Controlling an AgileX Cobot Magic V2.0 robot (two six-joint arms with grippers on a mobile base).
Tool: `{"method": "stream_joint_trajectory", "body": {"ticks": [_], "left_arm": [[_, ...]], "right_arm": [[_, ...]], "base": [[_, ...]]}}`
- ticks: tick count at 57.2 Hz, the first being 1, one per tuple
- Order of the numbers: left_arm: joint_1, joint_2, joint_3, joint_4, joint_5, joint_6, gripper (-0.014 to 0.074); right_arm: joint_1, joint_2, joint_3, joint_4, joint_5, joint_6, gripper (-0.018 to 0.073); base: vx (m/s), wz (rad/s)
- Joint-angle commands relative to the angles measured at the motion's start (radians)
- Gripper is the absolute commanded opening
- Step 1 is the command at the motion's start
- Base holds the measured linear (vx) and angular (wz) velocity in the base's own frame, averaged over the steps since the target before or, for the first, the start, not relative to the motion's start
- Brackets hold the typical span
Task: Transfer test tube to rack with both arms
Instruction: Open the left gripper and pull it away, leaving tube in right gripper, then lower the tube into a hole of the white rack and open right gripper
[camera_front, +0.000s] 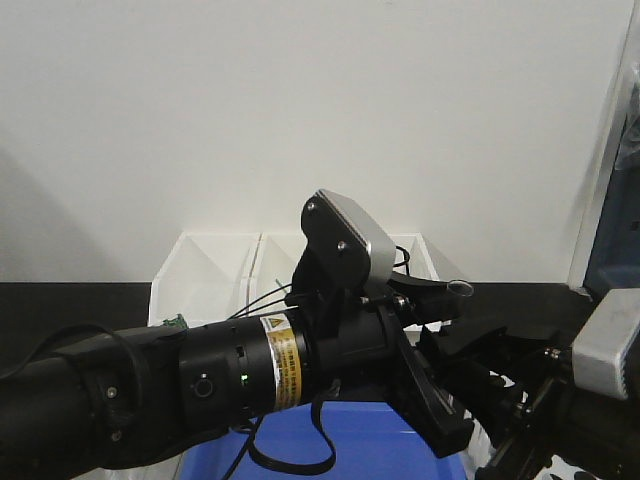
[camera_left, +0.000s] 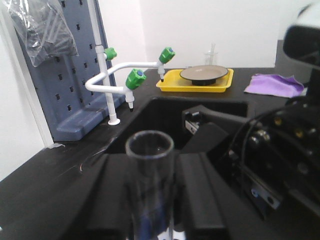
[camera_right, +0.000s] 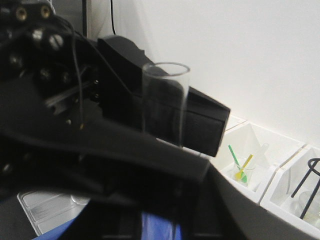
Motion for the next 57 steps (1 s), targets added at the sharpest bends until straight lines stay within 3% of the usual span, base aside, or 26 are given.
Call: {"method": "stream_joint_trajectory", "body": {"ticks": [1, 9, 16, 21, 28, 31, 40, 48, 57], "left_arm": [[-0.001, -0.051, -0.037, -0.027, -0.032, -0.007, 0.0498], [-0.001, -0.104, -0.037, -0.026, 0.006, -0.006, 0.0533], [-0.001, -0.188, -0.037, 0.022, 0.146, -0.005, 0.0475], [-0.001, -0.259, -0.024, 0.079, 0.246, -0.006, 0.0374], [-0.001, -0.368, 0.041, 0.093, 0.376, -0.006, 0.0114], [-0.001, -0.411, 0.084, 0.093, 0.436, -0.006, -0.001], [-0.001, -0.526, 0.184, 0.073, 0.565, -0.007, -0.0009], [-0.001, -0.588, 0.237, 0.031, 0.612, -0.007, -0.0008], [-0.001, -0.606, 0.258, 0.032, 0.639, -0.007, -0.0008]], "right_arm": [[-0.002, -0.013, -0.034, 0.044, -0.049, -0.001, -0.0012], [-0.003, -0.013, -0.034, 0.044, -0.025, -0.002, -0.0012], [-0.004, -0.013, -0.034, 0.048, 0.076, -0.013, -0.0011], [-0.018, -0.013, -0.034, 0.069, 0.162, -0.058, -0.001], [-0.114, -0.013, -0.028, 0.145, 0.18, -0.128, -0.0008], [-0.184, -0.013, -0.023, 0.18, 0.153, -0.147, -0.0008], [-0.341, 0.009, 0.061, 0.333, 0.008, -0.281, -0.0008], [-0.351, 0.115, 0.154, 0.535, -0.216, -0.495, -0.0008], [-0.351, 0.201, 0.155, 0.535, -0.377, -0.509, -0.0008]], "base": [[0.0, 0.0], [0.0, 0.0], [0.0, 0.0], [0.0, 0.0], [0.0, 0.0], [0.0, 0.0], [0.0, 0.0], [0.0, 0.0], [0.0, 0.0]]}}
